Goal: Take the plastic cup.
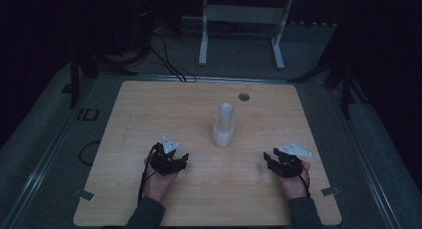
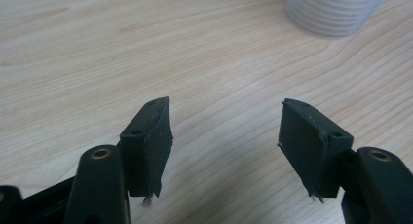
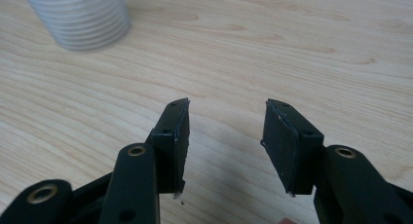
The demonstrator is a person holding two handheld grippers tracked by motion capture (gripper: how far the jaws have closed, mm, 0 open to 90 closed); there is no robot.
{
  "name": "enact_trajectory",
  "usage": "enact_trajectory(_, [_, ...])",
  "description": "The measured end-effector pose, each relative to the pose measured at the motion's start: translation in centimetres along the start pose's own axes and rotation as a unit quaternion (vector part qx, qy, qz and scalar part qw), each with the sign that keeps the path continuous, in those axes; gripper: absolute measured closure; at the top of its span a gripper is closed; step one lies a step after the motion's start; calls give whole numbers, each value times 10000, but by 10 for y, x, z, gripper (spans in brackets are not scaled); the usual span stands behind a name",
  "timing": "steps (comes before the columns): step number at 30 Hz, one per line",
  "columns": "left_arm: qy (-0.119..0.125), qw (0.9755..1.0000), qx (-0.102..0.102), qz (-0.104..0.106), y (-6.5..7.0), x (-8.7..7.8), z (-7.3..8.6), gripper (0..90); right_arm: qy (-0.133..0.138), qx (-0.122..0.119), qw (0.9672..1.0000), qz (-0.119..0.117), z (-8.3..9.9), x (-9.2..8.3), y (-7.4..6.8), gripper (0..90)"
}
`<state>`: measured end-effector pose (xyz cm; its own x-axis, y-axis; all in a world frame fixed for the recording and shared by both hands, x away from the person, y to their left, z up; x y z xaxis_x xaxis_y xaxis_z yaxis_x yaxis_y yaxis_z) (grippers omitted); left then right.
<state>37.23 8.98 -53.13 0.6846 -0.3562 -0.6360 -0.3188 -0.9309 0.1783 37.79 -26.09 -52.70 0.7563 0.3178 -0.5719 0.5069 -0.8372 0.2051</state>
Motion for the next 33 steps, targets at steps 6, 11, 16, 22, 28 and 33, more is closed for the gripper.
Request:
enact_trajectory(6, [59, 9999, 0, 153, 5, -3, -6, 409, 87, 9, 10000, -18, -7, -3, -2, 511])
enact_trajectory(11, [15, 9998, -15, 210, 5, -1, -10, 408, 159, -26, 9998, -95, -15, -8, -3, 499])
enact_trajectory(16, [-7, 9993, 36, 374, 9, 0, -14, 416, 258, -95, 9995, -158, -24, -12, -5, 485])
enact_trajectory(22, [102, 9984, 66, 546, 19, 3, -20, 436, 297, -239, 9991, -195, -35, -14, -10, 469])
enact_trajectory(28, [155, 9979, 145, 604, 27, 5, -27, 437, 430, -346, 9982, -229, -52, -17, -15, 455])
enact_trajectory(33, [176, 9971, 183, 713, 33, 8, -34, 425, 501, -444, 9975, -244, -65, -20, -18, 447])
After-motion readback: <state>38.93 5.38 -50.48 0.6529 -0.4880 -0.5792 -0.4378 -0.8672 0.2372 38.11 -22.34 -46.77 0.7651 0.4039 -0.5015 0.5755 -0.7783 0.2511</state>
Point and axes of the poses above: each handheld gripper's, and its own axes: x roughly forward along the jaws, z roughly out of its underside, y roughly to its right, the point moved 7 cm from there along x, roughly forward along the jaws, and after that the axes turned 13 degrees about -x, right-handed, at the moved point
